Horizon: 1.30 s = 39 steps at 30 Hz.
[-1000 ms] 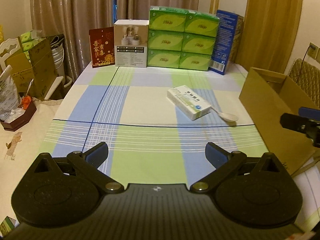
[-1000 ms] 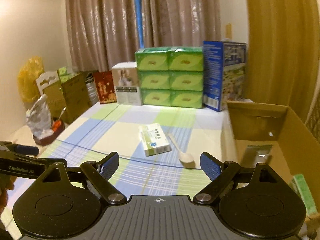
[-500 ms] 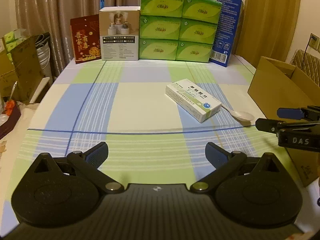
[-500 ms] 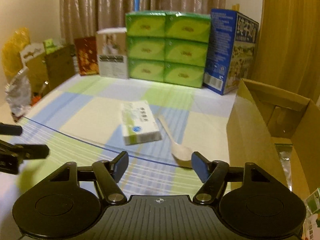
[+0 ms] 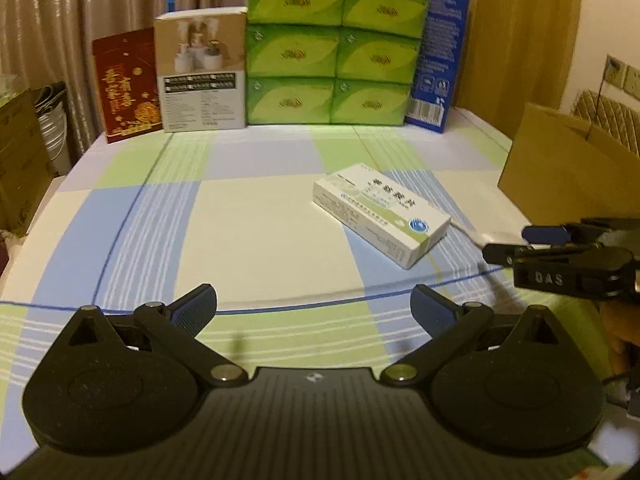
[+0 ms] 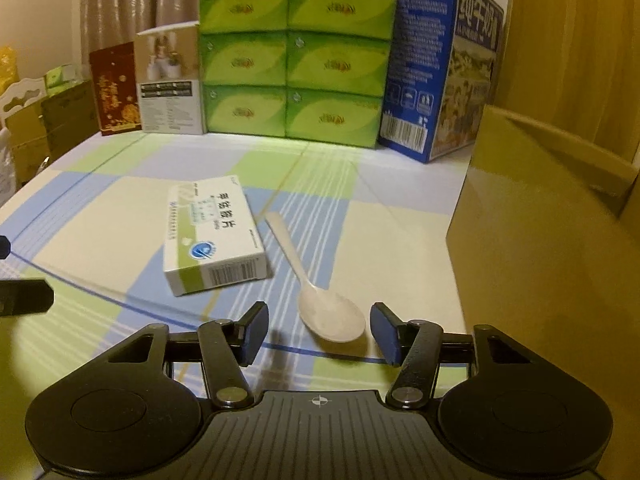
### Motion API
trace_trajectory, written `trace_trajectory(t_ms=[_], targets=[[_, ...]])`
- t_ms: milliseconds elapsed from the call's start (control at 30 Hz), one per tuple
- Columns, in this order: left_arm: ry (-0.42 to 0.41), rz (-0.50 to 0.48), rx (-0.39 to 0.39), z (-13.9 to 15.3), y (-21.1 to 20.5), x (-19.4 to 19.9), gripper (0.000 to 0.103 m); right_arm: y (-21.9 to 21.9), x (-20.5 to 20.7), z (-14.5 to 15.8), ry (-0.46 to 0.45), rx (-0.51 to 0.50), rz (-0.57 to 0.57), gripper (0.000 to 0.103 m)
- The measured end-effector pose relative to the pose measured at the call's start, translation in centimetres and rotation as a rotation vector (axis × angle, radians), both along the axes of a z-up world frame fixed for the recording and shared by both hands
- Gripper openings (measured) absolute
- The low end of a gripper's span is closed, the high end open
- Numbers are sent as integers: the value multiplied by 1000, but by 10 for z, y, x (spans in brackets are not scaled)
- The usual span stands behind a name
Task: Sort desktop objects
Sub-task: 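Close right tool on the white plastic spoon handle, then close left tool on the white medicine box while right tool lifts the spoon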
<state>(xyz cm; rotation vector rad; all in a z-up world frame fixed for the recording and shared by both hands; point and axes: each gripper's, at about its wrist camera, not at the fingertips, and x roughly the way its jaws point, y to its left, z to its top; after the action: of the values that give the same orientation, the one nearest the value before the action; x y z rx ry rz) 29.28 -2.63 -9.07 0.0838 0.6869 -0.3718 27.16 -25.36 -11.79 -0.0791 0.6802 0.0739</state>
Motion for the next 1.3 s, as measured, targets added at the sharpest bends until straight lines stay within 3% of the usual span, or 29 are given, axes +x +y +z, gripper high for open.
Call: trace_trajectory(t_ms=[333, 533, 633, 667, 967, 1300], targets=[[25, -26, -23, -14, -8, 7, 101, -9, 12, -16, -31, 15, -14, 50], [33, -16, -37, -17, -6, 9, 101, -8, 9, -16, -35, 38, -1, 29], [34, -19, -44, -17, -6, 8, 101, -4, 7, -16, -38, 30, 11, 9], [35, -20, -47, -16, -6, 8, 101, -2, 7, -16, -39, 21, 18, 7], [43, -20, -60, -17, -6, 8, 101, -3, 10, -13, -28, 77, 18, 7], [43, -1, -79, -21, -1, 7, 101, 21, -16, -10, 2, 119, 118, 7]])
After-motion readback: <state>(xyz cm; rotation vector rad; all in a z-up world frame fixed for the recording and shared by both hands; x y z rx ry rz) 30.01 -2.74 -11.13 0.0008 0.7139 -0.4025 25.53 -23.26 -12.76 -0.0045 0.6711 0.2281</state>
